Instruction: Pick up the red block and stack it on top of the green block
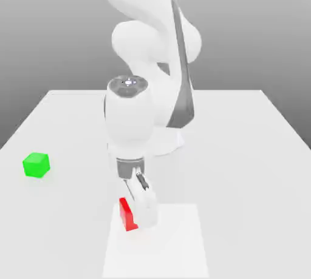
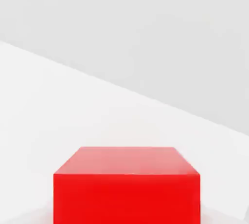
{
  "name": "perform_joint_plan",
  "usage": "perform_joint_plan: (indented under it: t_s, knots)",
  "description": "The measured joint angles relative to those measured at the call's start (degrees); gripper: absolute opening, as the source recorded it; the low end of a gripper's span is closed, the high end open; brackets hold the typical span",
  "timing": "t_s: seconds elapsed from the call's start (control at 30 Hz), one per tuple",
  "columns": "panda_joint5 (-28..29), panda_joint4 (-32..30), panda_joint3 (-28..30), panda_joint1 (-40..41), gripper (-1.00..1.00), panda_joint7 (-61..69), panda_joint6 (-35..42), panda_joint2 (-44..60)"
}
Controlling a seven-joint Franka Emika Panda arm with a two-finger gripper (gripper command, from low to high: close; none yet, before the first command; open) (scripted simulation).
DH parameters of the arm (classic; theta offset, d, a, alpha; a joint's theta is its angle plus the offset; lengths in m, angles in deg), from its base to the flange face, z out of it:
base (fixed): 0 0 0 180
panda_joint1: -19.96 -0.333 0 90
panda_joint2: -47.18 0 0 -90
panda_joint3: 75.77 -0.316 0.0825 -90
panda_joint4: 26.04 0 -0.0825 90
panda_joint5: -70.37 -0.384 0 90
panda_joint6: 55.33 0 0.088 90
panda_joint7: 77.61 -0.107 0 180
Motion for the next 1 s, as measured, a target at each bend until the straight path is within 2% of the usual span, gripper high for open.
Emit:
perform_joint_plan:
  t_s: [0.27, 0.3, 0.47, 0.77, 0.9, 1.0]
  knots:
    - [-5.6, -1.6, -1.3, -0.2, -1.00, 4.3, 6.0, -7.2]
    - [-5.5, -1.7, -0.2, -0.5, -1.00, 5.0, 6.6, -7.8]
    - [-3.8, -1.9, 7.6, 13.2, -1.00, 9.3, 9.1, -10.1]
    - [-0.8, -1.9, 23.2, 30.4, -1.00, 18.2, 13.7, -15.0]
    - [-2.5, -1.6, 25.7, 32.3, -1.00, 20.8, 9.2, -10.3]
    - [-6.8, -1.4, 24.5, 32.6, -1.00, 24.0, 3.7, -4.4]
